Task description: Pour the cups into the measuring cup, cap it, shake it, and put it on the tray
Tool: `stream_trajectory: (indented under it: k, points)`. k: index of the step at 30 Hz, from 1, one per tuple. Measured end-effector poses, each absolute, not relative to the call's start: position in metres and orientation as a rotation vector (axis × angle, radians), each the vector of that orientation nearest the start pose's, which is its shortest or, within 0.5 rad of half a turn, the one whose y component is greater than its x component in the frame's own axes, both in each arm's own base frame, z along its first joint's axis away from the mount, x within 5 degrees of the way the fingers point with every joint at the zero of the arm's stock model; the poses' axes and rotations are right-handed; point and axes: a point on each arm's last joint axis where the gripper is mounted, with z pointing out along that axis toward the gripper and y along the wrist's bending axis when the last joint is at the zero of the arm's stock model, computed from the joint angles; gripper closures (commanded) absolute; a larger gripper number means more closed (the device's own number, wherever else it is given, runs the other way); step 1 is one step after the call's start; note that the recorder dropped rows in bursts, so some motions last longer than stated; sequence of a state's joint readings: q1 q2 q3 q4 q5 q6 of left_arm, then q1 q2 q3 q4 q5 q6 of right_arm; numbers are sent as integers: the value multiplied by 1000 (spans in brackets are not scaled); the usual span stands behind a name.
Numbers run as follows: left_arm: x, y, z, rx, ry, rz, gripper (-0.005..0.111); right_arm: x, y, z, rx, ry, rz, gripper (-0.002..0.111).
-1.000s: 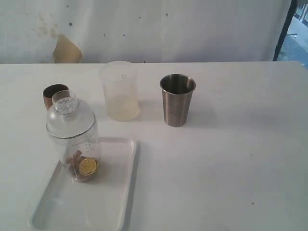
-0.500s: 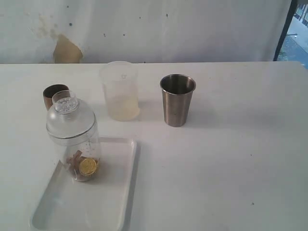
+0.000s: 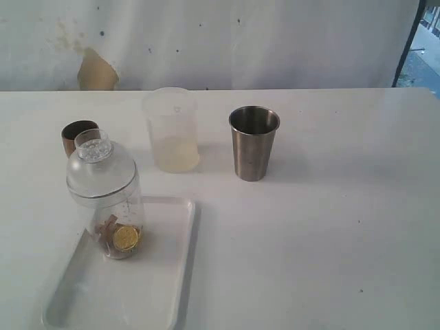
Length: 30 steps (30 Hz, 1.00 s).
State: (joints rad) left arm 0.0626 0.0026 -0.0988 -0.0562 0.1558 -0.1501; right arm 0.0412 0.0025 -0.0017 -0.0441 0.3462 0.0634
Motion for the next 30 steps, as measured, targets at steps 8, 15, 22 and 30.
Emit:
stream_trajectory:
  k: [8, 15, 22, 30]
  points:
    - [56, 8, 200, -132, 1638, 85, 107, 54, 1, 182, -7, 1830, 31, 108]
    - [55, 8, 195, -70, 1693, 147, 107, 54, 1, 182, -7, 1830, 31, 108]
    - [55, 8, 195, -71, 1692, 145, 107, 54, 1, 182, -7, 1830, 31, 108]
    - [55, 8, 195, -44, 1694, 168, 107, 54, 1, 182, -7, 1830, 31, 108]
